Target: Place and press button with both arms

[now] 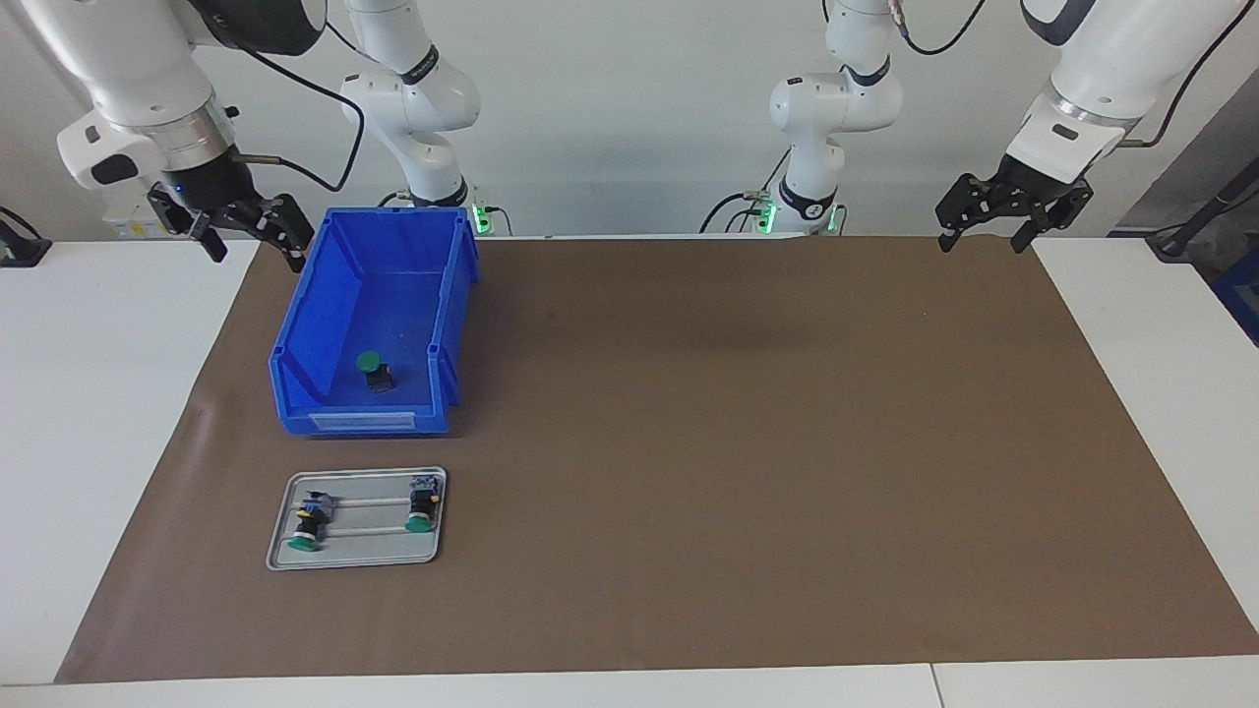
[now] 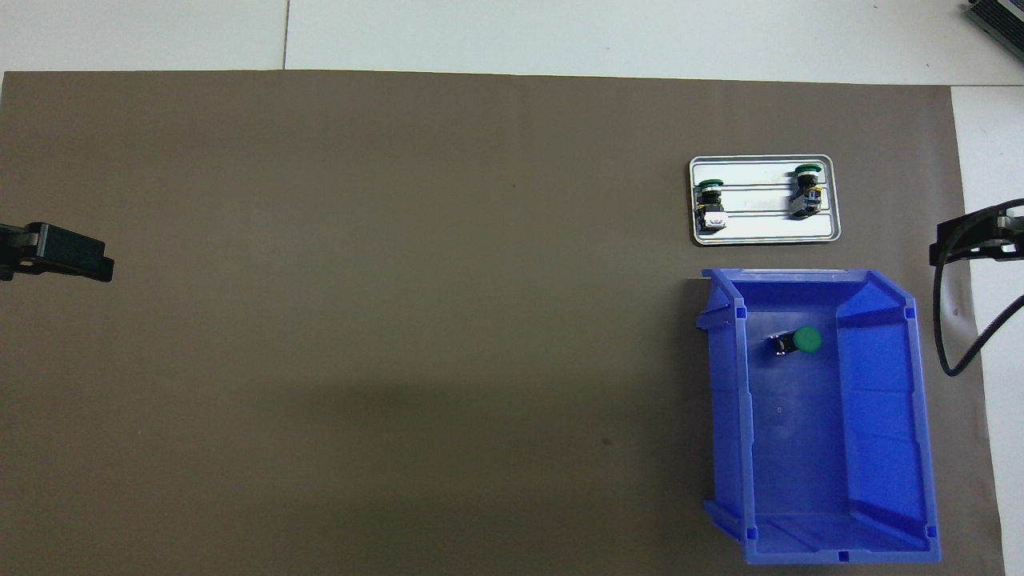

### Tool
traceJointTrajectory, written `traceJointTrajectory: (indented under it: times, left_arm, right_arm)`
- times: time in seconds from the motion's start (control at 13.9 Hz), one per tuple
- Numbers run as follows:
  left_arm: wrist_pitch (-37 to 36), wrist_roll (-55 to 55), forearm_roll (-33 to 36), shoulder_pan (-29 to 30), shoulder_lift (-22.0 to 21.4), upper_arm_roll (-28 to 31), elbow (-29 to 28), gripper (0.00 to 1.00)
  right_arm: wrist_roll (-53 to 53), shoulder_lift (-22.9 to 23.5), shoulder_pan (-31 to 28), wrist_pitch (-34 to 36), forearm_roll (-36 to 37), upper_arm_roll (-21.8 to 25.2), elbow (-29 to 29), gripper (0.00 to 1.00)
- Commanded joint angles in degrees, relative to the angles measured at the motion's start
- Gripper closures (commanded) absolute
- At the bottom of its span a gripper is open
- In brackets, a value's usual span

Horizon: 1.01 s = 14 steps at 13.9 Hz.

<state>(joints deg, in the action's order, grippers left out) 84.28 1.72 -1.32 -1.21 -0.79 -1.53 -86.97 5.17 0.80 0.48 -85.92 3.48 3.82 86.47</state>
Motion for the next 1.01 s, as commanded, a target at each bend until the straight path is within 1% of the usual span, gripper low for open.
traceJointTrajectory:
  times: [0.0, 0.14, 0.29, 0.43, 0.93]
  left_arm:
    - [-0.25, -0.31, 0.88, 0.60, -0.88, -0.58, -1.01, 0.00]
    - [-0.25, -0.31, 0.88, 0.51, -0.88, -0.58, -1.01, 0.00]
    - [-0.25, -0.31, 0.88, 0.51, -0.88, -0.58, -0.92, 0.00]
    - [-0.25, -0.31, 0.88, 0.60, -0.87, -0.58, -1.01, 0.00]
    - [-0.25, -0.31, 0.88, 0.51, -0.87, -0.58, -0.92, 0.00]
  right_arm:
    - [-0.33, -1.86, -0.30, -1.10, -0.14, -0.31, 2.21, 0.00]
    - [-0.34, -1.86, -0.21, -1.27, -0.23, -0.39, 2.30, 0.00]
    - [-3.83, -1.94, -0.56, -1.27, -1.97, -0.39, 2.47, 0.00]
    - [-4.56, -1.94, -0.56, -1.36, -2.78, -0.31, 2.65, 0.00]
    - [-4.47, -2.03, 0.05, -2.33, 0.30, -0.22, 3.00, 0.00]
